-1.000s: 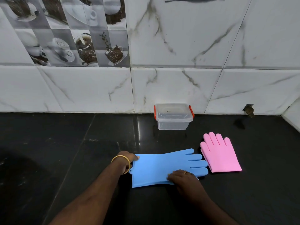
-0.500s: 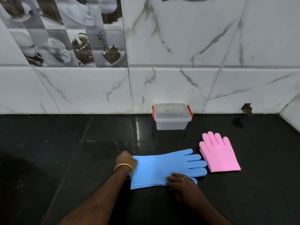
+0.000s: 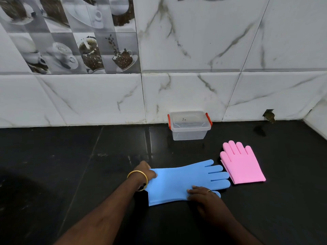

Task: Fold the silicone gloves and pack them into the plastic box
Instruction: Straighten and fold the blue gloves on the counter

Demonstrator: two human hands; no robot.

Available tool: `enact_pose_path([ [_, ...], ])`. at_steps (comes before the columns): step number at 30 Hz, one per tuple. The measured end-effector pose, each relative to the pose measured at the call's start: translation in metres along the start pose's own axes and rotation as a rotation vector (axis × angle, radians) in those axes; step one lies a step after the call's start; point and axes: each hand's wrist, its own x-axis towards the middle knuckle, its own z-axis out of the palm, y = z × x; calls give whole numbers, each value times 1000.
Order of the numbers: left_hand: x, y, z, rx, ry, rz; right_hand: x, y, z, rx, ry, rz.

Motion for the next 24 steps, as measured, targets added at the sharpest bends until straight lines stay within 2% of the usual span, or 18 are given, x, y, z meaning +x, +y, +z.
enact_pose_path([
  [3,-7,-8,-3,-155,23,125,2,-13,4,67,95,100],
  [6,-18,-18,-2,-301,-31,298,23,-37,7,378,205,242],
  [8,-25,-26,1,-356,-59,297,45,-56,5,708,265,365],
  [10,-32,-30,4,-365,-110,237,67,-66,-1,940,338,433],
  [13,-38,-31,4,-246,-103,258,88,-77,5,976,345,492],
  [15,-42,-27,3,-106,-93,362,96,-88,12,904,318,432],
  [16,-45,-25,2,-75,-105,398,90,-81,4,724,321,351],
  [19,-54,-9,3,-92,-131,419,61,-1,-65,156,597,209],
  [20,-57,-3,3,-108,-133,416,50,42,-93,-172,502,218],
  [21,-59,5,5,-120,-138,414,40,80,-110,-371,353,272],
  [23,-64,22,9,-108,-135,416,32,126,-111,-635,220,352],
  [24,-66,31,12,-95,-131,418,40,129,-98,-673,117,394],
])
